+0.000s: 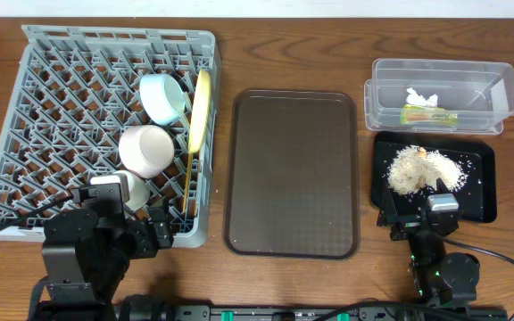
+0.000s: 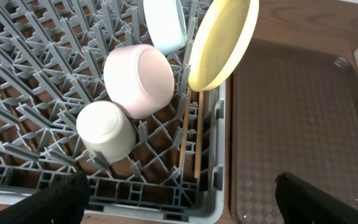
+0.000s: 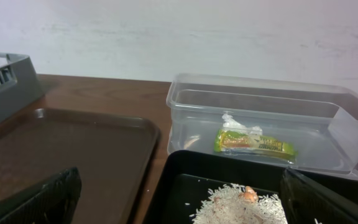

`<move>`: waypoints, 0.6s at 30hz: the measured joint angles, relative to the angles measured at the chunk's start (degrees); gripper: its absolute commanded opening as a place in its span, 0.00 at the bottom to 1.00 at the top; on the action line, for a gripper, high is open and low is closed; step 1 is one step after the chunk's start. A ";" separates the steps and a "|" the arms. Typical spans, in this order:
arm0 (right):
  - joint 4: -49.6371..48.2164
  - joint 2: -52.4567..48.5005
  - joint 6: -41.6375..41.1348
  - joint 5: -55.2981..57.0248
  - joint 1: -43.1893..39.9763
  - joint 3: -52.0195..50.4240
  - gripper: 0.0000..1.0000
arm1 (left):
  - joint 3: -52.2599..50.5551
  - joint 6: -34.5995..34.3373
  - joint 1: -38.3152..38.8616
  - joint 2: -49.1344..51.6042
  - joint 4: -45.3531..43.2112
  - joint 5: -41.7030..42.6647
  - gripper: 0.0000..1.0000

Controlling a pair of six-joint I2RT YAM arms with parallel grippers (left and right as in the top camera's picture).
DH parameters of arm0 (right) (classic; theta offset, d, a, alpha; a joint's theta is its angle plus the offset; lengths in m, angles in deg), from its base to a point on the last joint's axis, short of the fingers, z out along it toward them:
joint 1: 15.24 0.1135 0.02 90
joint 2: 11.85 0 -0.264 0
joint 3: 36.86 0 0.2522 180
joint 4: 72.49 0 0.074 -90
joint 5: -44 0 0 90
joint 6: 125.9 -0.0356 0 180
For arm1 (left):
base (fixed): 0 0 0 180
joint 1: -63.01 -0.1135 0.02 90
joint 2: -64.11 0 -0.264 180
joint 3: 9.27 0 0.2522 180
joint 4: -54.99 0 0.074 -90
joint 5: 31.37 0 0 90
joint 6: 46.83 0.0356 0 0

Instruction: Sort waste into correct bins and load items into the dishwasher

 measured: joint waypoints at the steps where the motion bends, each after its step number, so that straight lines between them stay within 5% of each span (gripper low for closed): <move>1: 0.00 0.00 0.02 0.00 0.00 0.00 0.99 | 0.00 0.02 0.00 0.00 0.00 0.00 0.96; 18: 0.00 0.00 0.02 0.00 0.00 0.00 0.99 | -0.26 1.31 -0.22 -0.92 1.66 -1.99 0.96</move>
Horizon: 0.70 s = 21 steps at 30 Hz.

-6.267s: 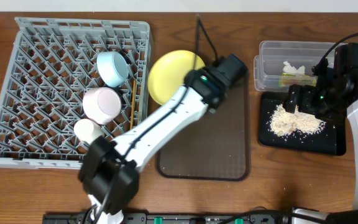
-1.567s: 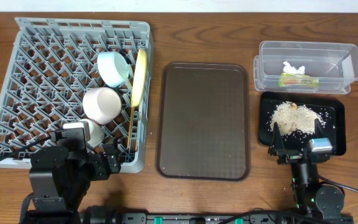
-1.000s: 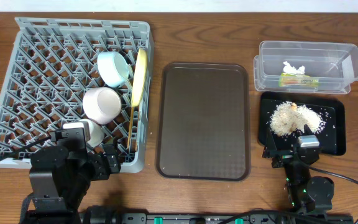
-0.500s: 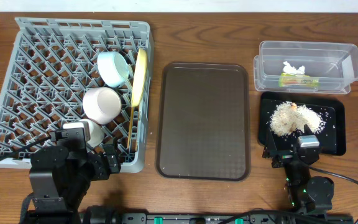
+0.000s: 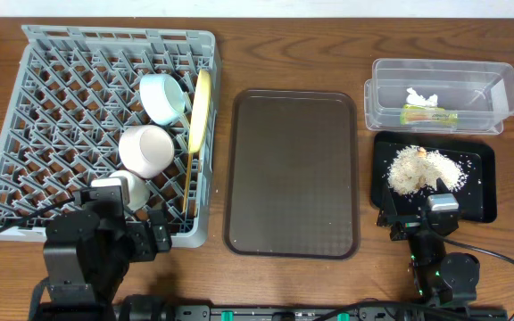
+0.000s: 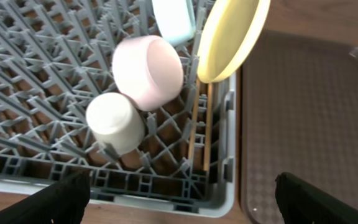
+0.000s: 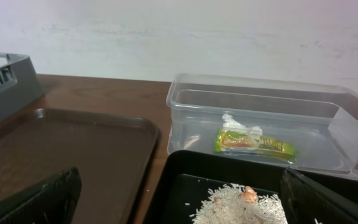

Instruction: Sort waste into correct bins and load items into the dishwasher

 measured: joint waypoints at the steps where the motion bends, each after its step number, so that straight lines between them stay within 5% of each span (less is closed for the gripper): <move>1: 0.00 0.00 0.00 0.00 0.00 0.00 0.99 | -0.42 0.02 -0.20 -0.74 -0.59 -0.17 0.96; 11: 0.00 0.00 -0.02 0.00 0.00 0.00 0.99 | -21.90 0.39 -1.22 -17.38 -20.37 -1.05 0.96; 21: 0.02 0.00 -0.02 0.00 0.00 0.00 0.99 | -46.16 -2.99 -1.22 -28.98 -50.10 -1.03 0.96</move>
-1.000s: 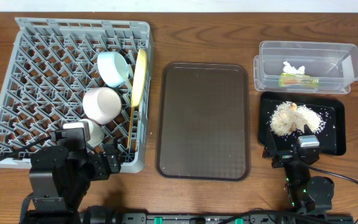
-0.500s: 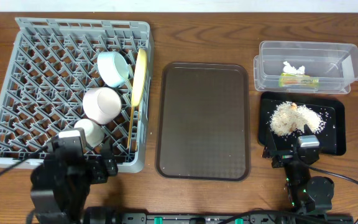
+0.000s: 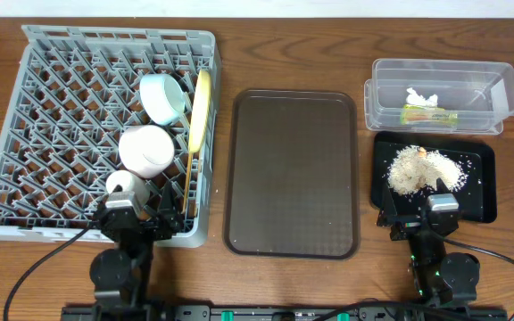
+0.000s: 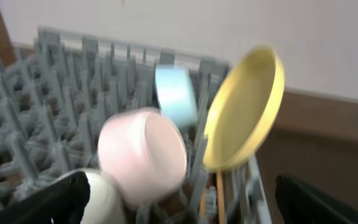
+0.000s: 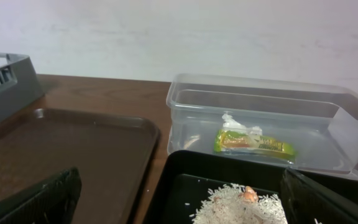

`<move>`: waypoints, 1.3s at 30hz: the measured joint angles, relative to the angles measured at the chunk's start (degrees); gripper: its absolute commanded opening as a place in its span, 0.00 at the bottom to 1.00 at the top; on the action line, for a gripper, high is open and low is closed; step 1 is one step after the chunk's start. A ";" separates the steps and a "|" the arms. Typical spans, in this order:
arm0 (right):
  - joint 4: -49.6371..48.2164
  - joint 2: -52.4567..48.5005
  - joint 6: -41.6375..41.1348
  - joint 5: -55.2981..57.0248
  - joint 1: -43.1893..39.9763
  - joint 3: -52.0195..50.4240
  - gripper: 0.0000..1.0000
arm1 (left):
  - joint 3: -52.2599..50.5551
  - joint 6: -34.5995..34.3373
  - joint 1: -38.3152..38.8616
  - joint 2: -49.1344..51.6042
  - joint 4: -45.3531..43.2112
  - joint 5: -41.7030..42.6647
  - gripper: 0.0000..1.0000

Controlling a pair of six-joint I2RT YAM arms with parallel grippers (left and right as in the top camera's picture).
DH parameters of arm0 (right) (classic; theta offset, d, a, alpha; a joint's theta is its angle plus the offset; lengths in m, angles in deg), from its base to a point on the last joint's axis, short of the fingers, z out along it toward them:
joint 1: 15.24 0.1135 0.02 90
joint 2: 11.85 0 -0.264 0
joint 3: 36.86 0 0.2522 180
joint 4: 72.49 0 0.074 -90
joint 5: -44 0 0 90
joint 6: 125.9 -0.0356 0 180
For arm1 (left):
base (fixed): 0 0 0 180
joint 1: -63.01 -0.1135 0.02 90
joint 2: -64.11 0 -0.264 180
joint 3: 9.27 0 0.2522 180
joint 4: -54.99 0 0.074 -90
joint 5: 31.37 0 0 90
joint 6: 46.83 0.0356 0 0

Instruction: Sort waste into correct bins and load items into the dishwasher

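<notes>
The grey dish rack [image 3: 25, 134] holds a light blue cup [image 3: 161, 96], a pink bowl [image 3: 145, 147], a white cup [image 3: 121, 183], an upright yellow plate [image 3: 201, 109] and chopsticks [image 3: 188, 183]. My left gripper [image 3: 138, 212] sits low at the rack's front edge, open and empty. Its blurred wrist view looks across the pink bowl [image 4: 142, 152] and the yellow plate [image 4: 244, 106]. My right gripper [image 3: 425, 220] rests open at the near edge of the black tray [image 3: 480, 192], which holds rice [image 5: 241, 205]. A green wrapper [image 5: 253, 143] and a tissue lie in the clear bin [image 5: 353, 134].
A brown serving tray [image 3: 293, 171] lies between the rack and the bins, with nothing on it. The clear bin [image 3: 440, 94] stands at the back right, just behind the black tray. The table's front edge runs right below both arms.
My left arm has dropped back to the rack's front edge; its camera now looks level across the rack instead of down into it. The right arm and all objects stayed put.
My left gripper was open above the rack's front right part, looking down at the cups, plate and chopsticks. Then it stood a little farther back. Now it is low at the front edge. The right gripper stayed open by the black tray throughout.
</notes>
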 measured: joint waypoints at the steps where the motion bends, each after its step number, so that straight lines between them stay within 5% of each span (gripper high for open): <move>1: -0.02 0.00 0.00 0.02 0.00 0.00 0.99 | -1.46 -0.20 0.00 -0.42 -2.75 0.00 0.96; 6: -0.02 0.00 0.00 0.00 0.00 0.00 0.99 | -6.95 -0.20 0.00 -1.25 -11.80 0.02 0.96; 17: -0.02 0.00 0.00 0.00 0.00 0.00 0.99 | -7.65 5.55 0.57 -1.27 -8.37 -0.44 0.96; 39: -0.02 0.00 0.00 0.00 0.00 0.00 0.99 | -7.63 5.99 0.57 -1.27 -8.37 -0.44 0.96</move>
